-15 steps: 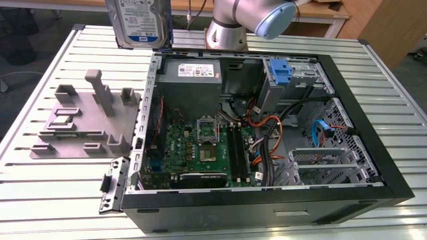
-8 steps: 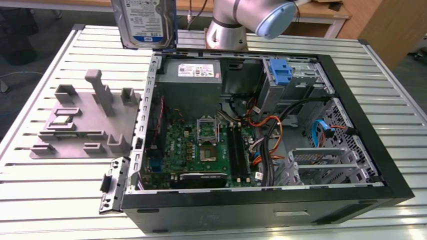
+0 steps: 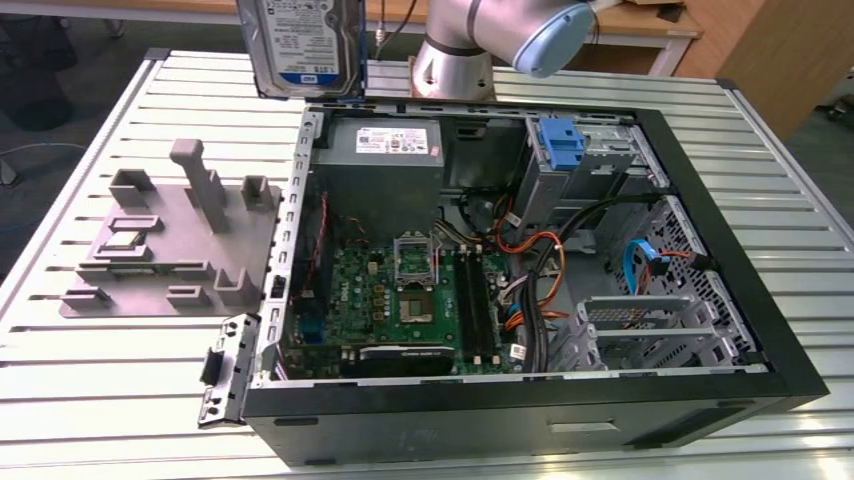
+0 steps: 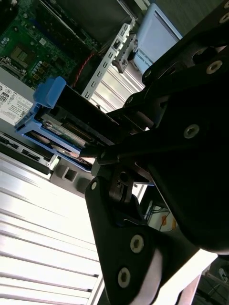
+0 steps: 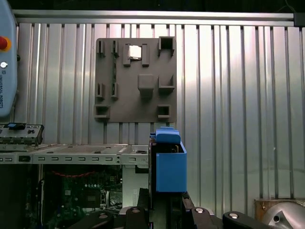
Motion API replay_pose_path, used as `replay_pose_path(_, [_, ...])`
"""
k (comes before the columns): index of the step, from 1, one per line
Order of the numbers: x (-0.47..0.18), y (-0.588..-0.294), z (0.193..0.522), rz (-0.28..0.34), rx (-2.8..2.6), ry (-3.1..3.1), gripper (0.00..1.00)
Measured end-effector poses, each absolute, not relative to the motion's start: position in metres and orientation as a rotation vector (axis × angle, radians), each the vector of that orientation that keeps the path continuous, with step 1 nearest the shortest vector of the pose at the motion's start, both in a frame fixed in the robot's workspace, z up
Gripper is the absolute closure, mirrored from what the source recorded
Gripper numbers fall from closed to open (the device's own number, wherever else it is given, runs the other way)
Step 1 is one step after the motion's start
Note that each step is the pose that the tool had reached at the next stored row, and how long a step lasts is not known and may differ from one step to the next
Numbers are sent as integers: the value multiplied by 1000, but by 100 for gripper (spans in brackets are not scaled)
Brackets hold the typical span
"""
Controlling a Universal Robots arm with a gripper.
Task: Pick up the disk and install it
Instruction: 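Pick up the disk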
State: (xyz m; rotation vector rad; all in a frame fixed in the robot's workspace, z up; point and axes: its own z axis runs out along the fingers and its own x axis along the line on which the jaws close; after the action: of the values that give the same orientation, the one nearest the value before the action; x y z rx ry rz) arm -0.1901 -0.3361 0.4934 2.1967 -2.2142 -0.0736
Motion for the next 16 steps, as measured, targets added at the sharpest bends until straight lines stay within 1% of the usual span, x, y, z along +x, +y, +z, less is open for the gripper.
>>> replay_pose_path(16, [-161,-336,493,-74,2197,-2214,65])
